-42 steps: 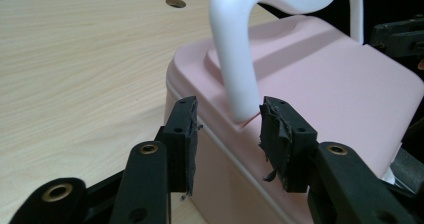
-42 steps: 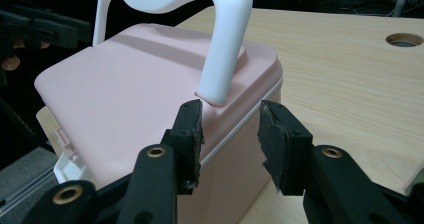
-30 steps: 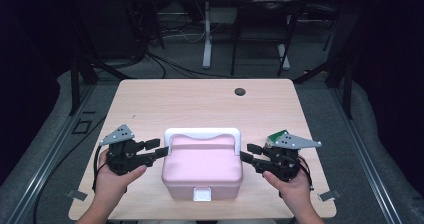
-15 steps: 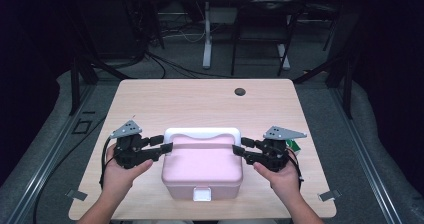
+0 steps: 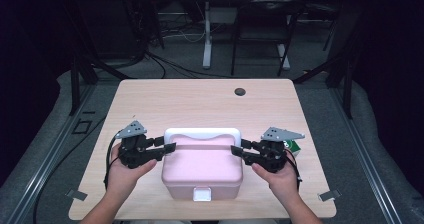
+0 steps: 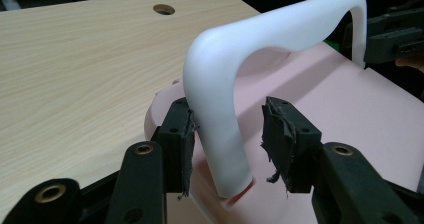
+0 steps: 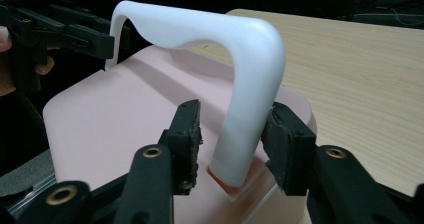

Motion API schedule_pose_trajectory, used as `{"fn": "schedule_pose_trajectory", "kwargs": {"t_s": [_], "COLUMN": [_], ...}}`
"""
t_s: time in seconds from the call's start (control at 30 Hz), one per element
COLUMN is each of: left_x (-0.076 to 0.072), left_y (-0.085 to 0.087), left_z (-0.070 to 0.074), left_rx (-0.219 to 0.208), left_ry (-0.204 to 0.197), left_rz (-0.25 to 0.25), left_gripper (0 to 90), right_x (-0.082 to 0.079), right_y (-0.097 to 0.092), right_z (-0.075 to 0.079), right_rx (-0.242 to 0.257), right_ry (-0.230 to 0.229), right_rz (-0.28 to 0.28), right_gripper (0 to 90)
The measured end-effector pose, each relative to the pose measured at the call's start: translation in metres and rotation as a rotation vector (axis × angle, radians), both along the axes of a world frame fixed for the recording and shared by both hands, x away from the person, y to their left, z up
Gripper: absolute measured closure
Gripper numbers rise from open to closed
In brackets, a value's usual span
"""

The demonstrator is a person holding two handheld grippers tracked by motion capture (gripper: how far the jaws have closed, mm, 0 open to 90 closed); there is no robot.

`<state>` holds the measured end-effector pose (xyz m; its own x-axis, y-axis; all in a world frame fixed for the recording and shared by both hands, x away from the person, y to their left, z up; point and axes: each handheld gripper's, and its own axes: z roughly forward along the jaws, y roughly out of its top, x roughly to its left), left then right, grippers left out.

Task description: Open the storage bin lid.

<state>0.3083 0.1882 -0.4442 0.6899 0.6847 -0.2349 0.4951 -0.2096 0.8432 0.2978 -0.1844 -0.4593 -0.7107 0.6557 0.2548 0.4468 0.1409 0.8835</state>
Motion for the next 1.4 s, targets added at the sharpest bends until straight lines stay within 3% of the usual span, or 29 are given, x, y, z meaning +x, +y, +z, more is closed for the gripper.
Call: {"fn": "schedule_pose_trajectory", "kwargs": {"t_s": [0.13,0.63,0.93,1.1,1.4], "left_x": [-0.003,-0.015,-0.014,-0.014,-0.015], "left_y": [0.001,0.002,0.004,0.004,0.003], "left_z": [0.0,0.001,-0.006,-0.011,-0.009], "left_rx": [-0.005,0.014,0.029,0.018,0.036], "left_ry": [-0.018,-0.049,-0.036,-0.034,-0.046], "left_rz": [-0.004,-0.028,-0.02,-0.018,-0.018], "left_gripper": [61.5,67.9,70.6,72.2,73.6], "right_x": [-0.003,-0.014,-0.006,-0.007,-0.009], "right_y": [-0.002,-0.003,-0.003,-0.002,-0.001], "right_z": [0.001,0.002,-0.008,-0.01,-0.011], "right_rx": [-0.002,0.003,-0.002,0.004,-0.004], "right_ry": [-0.018,-0.069,-0.046,-0.042,-0.083], "right_rz": [-0.007,0.019,0.031,0.036,0.031], "right_gripper": [67.9,70.4,71.3,72.6,74.4]}}
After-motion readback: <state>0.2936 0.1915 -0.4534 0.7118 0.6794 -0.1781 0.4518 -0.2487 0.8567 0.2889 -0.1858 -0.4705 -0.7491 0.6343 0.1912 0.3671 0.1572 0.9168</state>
